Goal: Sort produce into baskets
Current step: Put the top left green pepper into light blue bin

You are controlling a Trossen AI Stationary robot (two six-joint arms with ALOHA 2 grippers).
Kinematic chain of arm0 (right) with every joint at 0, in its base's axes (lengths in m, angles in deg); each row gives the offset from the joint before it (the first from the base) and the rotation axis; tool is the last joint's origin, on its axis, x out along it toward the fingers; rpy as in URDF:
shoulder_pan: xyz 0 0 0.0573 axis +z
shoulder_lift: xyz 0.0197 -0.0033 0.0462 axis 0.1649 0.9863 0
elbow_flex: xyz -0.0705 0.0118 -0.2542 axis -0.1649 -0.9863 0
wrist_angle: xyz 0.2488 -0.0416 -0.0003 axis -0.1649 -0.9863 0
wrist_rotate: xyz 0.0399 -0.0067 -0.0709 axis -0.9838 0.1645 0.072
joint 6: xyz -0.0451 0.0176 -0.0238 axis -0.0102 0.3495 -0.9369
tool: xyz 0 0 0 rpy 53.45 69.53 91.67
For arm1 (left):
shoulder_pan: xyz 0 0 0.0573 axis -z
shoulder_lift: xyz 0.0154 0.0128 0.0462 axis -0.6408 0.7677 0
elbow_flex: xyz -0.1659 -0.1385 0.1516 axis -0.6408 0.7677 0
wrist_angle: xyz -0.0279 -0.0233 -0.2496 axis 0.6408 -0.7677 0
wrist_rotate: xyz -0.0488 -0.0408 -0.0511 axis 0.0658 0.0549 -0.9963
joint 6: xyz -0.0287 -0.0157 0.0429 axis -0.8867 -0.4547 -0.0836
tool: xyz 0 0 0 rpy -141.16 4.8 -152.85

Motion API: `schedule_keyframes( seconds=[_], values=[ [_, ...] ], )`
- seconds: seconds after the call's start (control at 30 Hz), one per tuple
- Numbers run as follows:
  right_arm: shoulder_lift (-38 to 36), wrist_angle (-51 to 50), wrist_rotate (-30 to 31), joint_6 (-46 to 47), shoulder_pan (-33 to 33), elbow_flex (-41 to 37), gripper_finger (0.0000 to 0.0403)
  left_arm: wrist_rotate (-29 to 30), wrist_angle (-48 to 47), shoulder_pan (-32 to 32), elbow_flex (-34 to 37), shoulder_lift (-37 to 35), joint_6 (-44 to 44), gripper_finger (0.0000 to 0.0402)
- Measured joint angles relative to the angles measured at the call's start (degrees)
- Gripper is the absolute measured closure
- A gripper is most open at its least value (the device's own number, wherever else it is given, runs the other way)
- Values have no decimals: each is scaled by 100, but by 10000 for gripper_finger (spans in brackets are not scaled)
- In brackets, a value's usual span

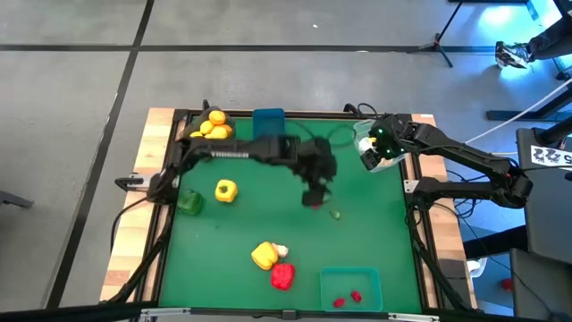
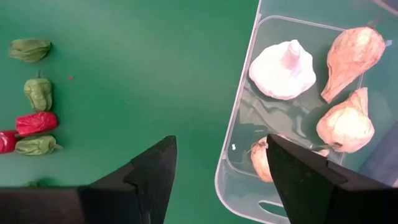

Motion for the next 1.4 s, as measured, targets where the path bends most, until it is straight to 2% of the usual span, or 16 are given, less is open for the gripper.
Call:
schedule_keyframes(
  seconds=[0.17, 0.33, 0.67, 0.87, 1.0, 1.13, 1.3, 1.4],
  values=[
    [0, -28, -2, -68, 0, 0, 159, 1, -31, -607, 787, -173, -29, 214],
    [0, 12, 6, -166, 0, 0, 159, 17, 969, -767, 1836, -168, -90, 214],
    [0, 75, 62, -170, 0, 0, 159, 1212, 3624, -758, 3599, -170, -641, 214],
    [0, 270, 64, -170, 0, 0, 159, 1556, 4421, -707, 4303, -199, -995, 214],
    [0, 400, 64, -161, 0, 0, 159, 2171, 5019, -513, 4729, -199, -1055, 214],
    [0, 530, 64, -159, 0, 0, 159, 2447, 5644, -391, 5033, -199, -1277, 214],
    [0, 637, 64, -153, 0, 0, 159, 3360, 5786, -180, 5443, -203, -1656, 214],
    [0, 635, 64, -148, 0, 0, 159, 3453, 6483, -107, 5680, -201, -1783, 214]
  ],
)
